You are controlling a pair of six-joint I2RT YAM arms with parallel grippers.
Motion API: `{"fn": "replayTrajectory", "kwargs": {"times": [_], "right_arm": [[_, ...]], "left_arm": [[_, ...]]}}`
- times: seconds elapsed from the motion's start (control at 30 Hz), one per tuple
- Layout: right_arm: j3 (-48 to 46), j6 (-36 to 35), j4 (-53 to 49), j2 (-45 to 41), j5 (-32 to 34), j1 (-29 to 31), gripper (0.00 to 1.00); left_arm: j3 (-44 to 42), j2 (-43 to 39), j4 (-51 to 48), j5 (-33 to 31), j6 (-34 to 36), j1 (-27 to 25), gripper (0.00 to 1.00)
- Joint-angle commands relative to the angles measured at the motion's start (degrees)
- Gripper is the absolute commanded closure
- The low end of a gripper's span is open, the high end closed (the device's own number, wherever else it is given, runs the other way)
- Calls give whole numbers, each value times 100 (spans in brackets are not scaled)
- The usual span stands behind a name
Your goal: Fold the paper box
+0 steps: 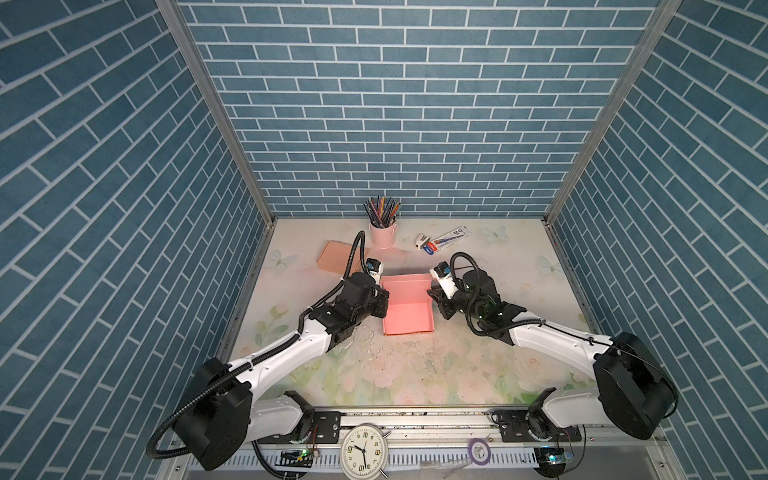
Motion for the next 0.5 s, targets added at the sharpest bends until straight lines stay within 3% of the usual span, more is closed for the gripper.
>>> {"fn": "replayTrajectory", "kwargs": {"times": [0.0, 0.47], "right_arm": [[147, 167, 22, 86, -138, 124, 82], [29, 267, 53, 81, -165, 124, 81]], "left_arm": [[-155, 28, 881, 160, 139, -56, 97], [-739, 351, 1769, -276, 312, -332, 97]]}}
